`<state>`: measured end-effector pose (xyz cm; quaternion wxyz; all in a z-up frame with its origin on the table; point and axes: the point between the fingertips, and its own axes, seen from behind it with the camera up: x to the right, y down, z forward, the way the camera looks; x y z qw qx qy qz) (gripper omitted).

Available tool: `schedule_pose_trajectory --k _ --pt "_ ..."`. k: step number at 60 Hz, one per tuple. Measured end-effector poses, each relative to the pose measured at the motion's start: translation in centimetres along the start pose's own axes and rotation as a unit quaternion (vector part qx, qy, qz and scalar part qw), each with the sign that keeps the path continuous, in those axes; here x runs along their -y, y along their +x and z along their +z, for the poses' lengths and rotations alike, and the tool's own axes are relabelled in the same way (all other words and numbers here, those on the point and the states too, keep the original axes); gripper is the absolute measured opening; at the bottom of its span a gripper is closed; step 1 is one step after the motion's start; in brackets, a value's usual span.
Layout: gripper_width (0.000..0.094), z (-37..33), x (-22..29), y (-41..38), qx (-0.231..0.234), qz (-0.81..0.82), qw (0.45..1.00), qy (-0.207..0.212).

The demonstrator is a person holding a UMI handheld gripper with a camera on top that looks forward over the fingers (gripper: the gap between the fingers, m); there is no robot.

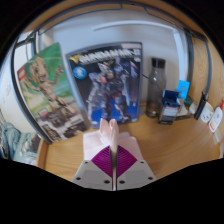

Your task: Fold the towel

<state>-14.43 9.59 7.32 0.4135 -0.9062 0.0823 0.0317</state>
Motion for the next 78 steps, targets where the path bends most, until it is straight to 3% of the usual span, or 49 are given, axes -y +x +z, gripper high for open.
schedule_pose_trajectory --k 8,17,21,28,40,56,78 --pt "0.0057 3.0 -3.5 5.4 -0.038 -0.021 0.999 -0.022" --pt "0.0473 3.4 -4.0 8.1 -0.062 -0.033 0.997 -0.014" --pt "0.0487 2.2 -2.7 8.0 -0.054 -0.026 0.998 -0.003" --pt "0.0629 -2.3 1.2 7.7 -0.035 -0.002 0.999 0.032" --pt "0.0762 -14.0 6.3 8.2 -0.005 0.005 0.997 0.083" --pt "0.0773 -27.3 1.7 11.5 0.031 -0.009 0.995 0.091" --pt "0.0765 -36.5 -6.6 16.6 0.035 -0.031 0.996 0.081"
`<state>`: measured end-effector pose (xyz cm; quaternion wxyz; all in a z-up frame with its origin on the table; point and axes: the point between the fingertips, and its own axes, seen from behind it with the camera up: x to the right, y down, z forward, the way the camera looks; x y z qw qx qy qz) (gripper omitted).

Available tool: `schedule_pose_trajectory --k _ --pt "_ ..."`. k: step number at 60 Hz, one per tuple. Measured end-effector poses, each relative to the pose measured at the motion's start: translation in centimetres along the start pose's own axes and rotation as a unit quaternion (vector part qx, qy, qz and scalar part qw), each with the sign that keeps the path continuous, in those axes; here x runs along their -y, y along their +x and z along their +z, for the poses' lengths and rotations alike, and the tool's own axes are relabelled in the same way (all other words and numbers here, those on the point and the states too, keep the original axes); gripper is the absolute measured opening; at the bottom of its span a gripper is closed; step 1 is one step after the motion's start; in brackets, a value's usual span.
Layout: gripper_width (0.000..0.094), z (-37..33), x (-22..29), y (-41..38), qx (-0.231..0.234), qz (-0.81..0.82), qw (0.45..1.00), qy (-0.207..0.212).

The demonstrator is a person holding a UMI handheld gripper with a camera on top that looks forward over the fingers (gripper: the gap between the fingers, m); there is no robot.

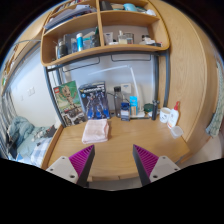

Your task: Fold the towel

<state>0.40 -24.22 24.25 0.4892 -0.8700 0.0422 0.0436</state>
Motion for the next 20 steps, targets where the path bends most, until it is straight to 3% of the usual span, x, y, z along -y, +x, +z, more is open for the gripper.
schedule_pose_trajectory --k 20 --pt "0.0765 -2.8 -1.0 1.9 -0.01 -0.011 1.0 0.011"
